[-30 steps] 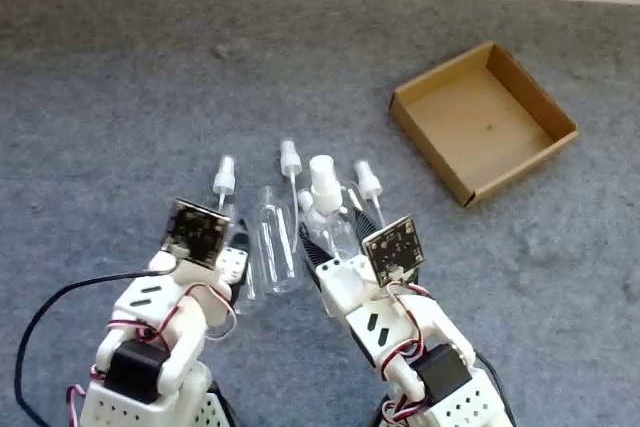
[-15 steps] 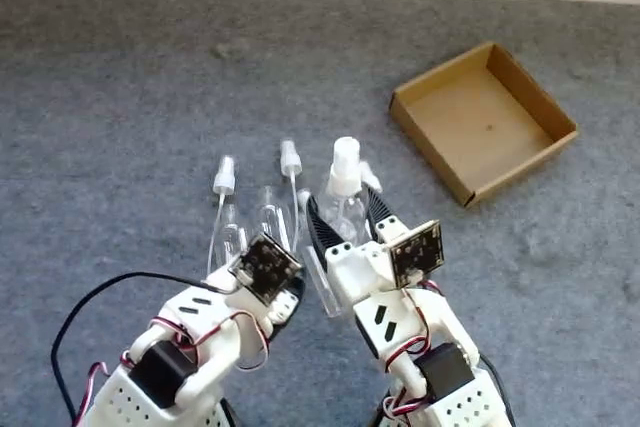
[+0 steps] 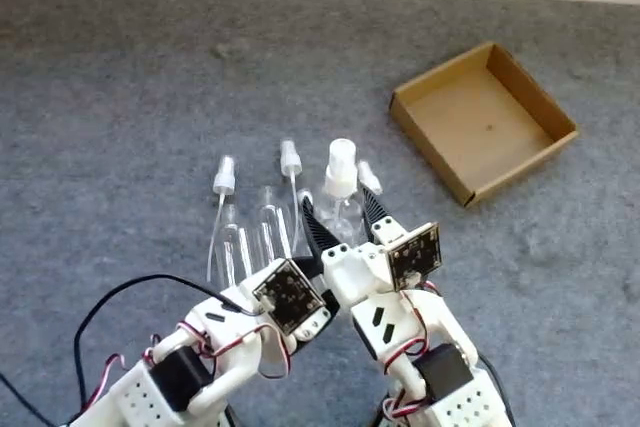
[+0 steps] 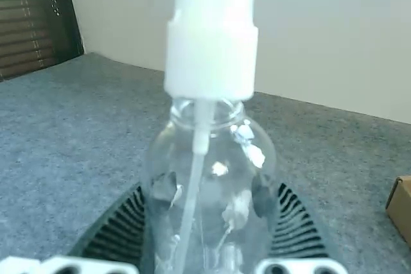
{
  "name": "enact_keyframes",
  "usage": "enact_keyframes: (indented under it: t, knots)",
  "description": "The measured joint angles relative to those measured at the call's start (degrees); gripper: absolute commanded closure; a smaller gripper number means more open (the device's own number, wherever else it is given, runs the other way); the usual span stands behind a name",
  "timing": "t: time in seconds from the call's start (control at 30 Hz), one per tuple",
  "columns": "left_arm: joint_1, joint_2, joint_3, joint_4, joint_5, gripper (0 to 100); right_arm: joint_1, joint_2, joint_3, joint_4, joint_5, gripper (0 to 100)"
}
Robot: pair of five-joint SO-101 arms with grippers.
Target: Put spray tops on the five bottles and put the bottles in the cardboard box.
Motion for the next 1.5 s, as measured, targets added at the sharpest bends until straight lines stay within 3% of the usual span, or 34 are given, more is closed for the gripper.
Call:
enact_keyframes:
  t: [0.3, 1.17, 1.5]
  knots:
    - [-0.97, 0.0, 0.0, -3.6, 0.0, 100, -0.26, 0.0, 0.0, -0.09, 0.0, 91.1]
    - [-9.14, 0.09, 0.0, -3.6, 0.09, 100, -0.18, 0.0, 0.0, -0.26, 0.09, 91.1]
    - [-9.14, 0.09, 0.0, -3.43, 0.09, 99, 0.53, -0.09, 0.0, 5.89, 0.09, 91.3]
